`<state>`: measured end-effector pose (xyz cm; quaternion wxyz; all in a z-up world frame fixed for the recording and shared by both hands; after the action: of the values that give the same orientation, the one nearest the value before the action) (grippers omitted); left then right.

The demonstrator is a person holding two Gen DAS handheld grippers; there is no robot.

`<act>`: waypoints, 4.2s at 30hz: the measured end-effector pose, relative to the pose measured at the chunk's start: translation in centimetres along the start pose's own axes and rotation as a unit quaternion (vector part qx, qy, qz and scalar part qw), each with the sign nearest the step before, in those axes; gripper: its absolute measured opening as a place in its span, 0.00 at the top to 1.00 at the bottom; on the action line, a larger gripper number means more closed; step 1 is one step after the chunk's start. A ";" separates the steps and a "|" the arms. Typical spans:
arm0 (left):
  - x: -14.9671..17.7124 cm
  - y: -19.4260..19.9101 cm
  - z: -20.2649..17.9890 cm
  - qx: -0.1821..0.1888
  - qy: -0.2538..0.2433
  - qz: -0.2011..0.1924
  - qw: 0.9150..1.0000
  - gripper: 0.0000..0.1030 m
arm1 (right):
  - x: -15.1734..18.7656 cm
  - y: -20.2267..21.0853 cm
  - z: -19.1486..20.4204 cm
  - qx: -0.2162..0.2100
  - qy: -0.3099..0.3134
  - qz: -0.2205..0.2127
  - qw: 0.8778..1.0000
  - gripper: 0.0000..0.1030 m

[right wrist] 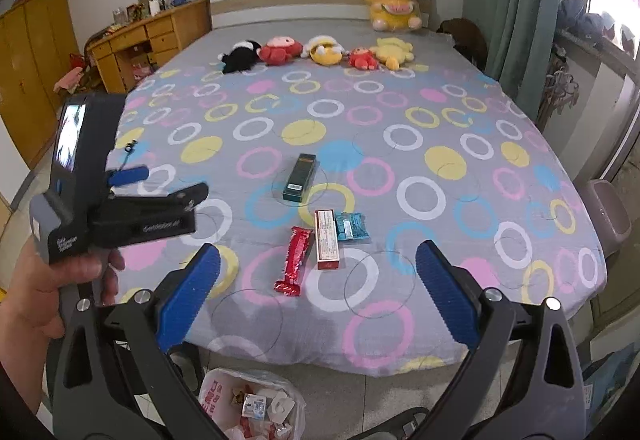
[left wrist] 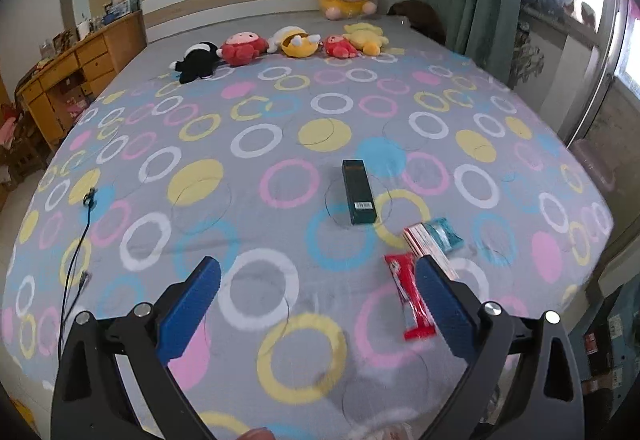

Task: Collect trash
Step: 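Raise both tools from the bag back over the bed, then move the left tool to the dark green box while the right tool approaches the white medicine box, then close the left tool on the green box while the right tool grasps the white box, then lift the green box with the left tool while the right tool carries the white box toward the bag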

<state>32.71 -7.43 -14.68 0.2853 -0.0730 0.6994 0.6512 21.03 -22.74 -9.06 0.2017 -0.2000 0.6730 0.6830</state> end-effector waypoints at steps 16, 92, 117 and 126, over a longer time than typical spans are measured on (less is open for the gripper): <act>-6.5 -15.4 -2.1 -0.006 -0.015 0.074 0.997 0.08 | -1.1 -15.3 -1.7 0.013 0.000 0.100 0.995 0.10; -7.9 -23.6 -4.2 0.018 -0.007 0.099 0.995 0.66 | 0.7 -27.5 -1.4 0.017 0.014 0.172 0.985 0.69; -7.7 -13.0 -2.6 0.013 -0.001 0.064 0.998 0.66 | -0.7 -17.5 -1.8 0.002 0.004 0.120 0.993 0.69; -6.4 -7.3 -2.2 0.016 0.002 0.046 0.999 0.66 | -0.5 -11.6 -2.0 0.000 0.000 0.089 0.996 0.69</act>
<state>40.79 -12.31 -17.83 0.2550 -0.0376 0.7126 0.6526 27.80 -24.57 -18.55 0.1399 -0.1390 0.6885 0.6979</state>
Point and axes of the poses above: each gripper's, at about its wrist camera, not at the fingertips, and y roughly against the way its jaws point, z to its left, x to its underside, the point moved 4 cm from there along -y, roughly the way its jaws point, and after that the axes turned 10 degrees about z, right-handed, at the moved point
